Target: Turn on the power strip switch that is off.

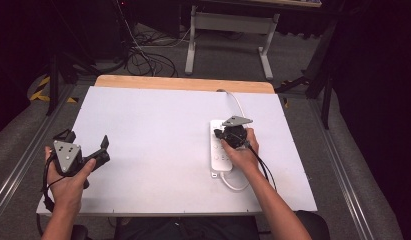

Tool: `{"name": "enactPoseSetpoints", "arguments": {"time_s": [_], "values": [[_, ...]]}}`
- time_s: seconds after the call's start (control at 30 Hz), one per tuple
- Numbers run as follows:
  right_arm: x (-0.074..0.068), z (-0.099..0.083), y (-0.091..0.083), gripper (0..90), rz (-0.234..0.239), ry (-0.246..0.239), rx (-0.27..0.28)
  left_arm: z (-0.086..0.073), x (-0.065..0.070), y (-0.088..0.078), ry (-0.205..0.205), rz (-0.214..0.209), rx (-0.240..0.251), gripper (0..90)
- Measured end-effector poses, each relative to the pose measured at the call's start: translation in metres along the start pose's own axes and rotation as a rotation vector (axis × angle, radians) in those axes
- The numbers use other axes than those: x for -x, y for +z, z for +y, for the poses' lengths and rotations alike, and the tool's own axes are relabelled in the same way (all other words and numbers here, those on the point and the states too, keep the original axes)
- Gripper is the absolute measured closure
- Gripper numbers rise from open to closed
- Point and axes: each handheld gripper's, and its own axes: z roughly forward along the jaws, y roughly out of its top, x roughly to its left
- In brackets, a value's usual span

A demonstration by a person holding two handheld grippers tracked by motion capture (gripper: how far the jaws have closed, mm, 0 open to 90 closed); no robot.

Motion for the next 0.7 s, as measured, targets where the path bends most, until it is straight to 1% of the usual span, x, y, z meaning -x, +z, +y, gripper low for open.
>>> {"name": "enactPoseSetpoints", "arguments": {"time_s": [0.2,0.3,0.33,0.4,0.53,0.7], "values": [[0.000,-0.002,0.000,90.0,-0.009,-0.002,0.023,0.000,0.000,0.001,-0.005,-0.004,0.001,7.8],[0.004,-0.003,-0.001,90.0,-0.003,0.030,0.042,0.000,0.000,0.001,-0.001,-0.007,-0.003,7.8],[0.005,-0.004,-0.002,90.0,-0.009,0.032,0.038,0.000,0.000,0.002,-0.001,-0.007,-0.003,7.8],[0.007,-0.004,-0.005,90.0,-0.005,0.042,0.045,0.000,-0.001,0.002,-0.003,-0.008,-0.005,8.4],[0.011,0.001,-0.019,90.0,-0.001,0.058,0.105,0.000,-0.002,0.003,-0.015,-0.005,-0.003,9.0],[0.014,0.003,-0.038,90.0,0.006,0.068,0.151,0.000,-0.001,0.004,-0.017,-0.007,-0.003,9.0]]}}
